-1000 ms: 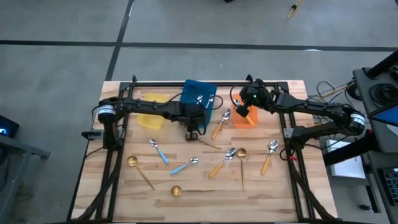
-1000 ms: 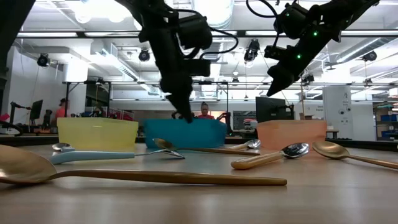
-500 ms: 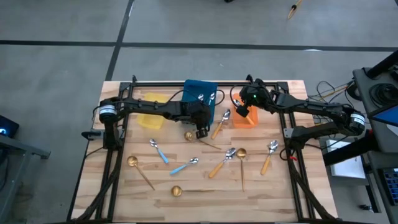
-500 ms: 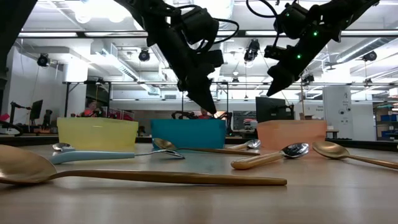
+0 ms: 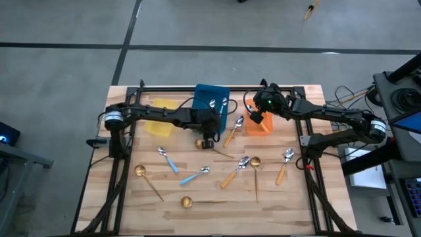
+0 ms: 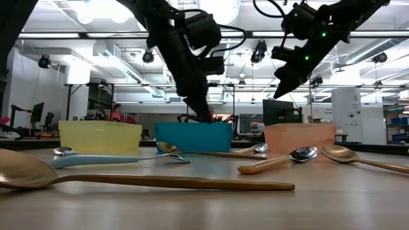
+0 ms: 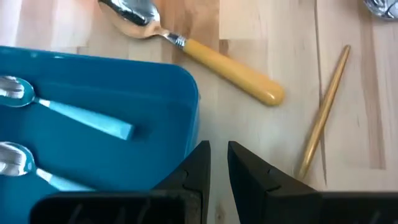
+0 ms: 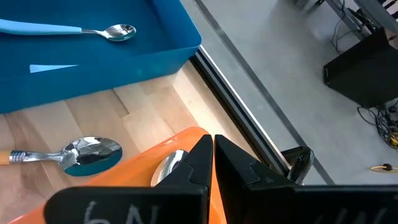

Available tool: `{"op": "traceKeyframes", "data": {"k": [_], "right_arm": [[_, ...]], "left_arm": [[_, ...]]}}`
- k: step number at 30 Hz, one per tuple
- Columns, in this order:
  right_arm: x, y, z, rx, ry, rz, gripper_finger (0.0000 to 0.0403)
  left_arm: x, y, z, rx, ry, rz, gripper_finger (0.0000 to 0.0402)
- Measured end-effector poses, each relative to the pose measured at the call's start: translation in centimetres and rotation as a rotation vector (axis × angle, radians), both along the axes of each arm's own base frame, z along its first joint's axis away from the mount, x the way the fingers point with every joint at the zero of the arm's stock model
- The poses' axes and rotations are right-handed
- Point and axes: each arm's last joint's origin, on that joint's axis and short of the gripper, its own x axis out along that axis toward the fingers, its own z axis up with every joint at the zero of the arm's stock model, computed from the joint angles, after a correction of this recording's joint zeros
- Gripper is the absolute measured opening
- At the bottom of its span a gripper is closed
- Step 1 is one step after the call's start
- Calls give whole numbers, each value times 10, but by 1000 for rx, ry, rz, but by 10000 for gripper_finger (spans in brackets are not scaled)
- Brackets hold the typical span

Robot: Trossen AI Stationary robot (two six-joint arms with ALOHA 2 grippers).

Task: Sort silverware by color (type)
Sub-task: Adjust the blue bin, then put the gold spoon into the yellow bin

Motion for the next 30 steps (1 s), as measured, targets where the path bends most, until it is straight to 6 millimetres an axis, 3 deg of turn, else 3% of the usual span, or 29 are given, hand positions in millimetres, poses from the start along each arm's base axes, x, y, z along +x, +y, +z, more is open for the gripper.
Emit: {"op": "traceKeyframes", "data": {"k": [6,20,30], "right_arm": [[0,0,0,0,0,0,9],[0,0,0,-1,0,0,9],[0,0,0,1,-3,-2,9]], "left_arm": [[5,4,-7,26,-27,24,38],[14,9,-3,79,-118,68,38],[1,4,21,61,-73,70,38]]}}
